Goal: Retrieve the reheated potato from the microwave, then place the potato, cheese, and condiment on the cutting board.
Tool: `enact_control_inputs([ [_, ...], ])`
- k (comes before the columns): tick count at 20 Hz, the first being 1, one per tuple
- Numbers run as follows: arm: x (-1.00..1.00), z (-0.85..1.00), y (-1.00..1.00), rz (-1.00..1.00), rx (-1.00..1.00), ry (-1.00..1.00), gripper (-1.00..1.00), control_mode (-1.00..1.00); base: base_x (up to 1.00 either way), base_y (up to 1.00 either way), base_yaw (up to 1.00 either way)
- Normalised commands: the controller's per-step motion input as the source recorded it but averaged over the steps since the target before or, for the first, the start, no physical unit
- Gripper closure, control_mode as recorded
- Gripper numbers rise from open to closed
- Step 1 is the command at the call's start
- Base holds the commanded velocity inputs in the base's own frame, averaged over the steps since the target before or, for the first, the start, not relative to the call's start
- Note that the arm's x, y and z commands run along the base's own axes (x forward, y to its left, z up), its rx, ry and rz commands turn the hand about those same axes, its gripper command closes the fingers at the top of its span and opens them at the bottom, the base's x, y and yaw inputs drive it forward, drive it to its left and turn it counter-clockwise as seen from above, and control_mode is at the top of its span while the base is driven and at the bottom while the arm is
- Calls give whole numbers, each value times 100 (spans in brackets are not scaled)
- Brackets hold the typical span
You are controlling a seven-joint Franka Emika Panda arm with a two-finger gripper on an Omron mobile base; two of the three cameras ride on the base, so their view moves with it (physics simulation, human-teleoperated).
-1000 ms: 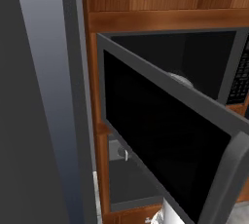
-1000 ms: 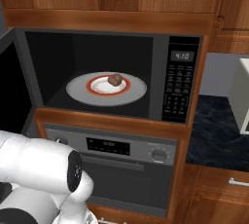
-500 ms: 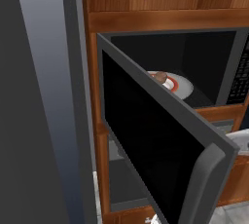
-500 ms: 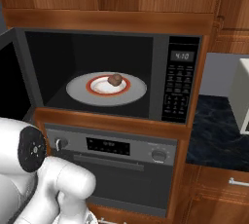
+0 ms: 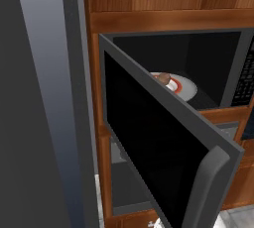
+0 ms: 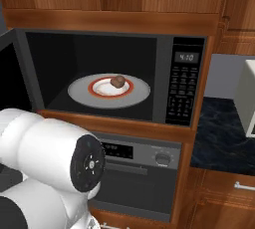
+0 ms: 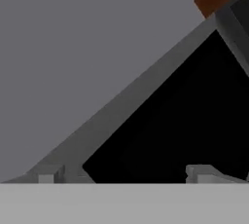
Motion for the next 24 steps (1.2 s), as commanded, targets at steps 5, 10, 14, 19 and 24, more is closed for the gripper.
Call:
enact_control_inputs([
  [5,100,-8,-38,-37,-16,0,-100,-100,0,0,0],
  [10,100,-39,-1,-37,-11,2,-100,-100,0,0,0],
  [14,100,-37,0,-25,-7,19,-100,-100,0,0,0],
  [19,100,-43,0,-13,-5,24,-100,-100,0,0,0],
  [24,100,-29,0,-10,-10,14,-100,-100,0,0,0],
])
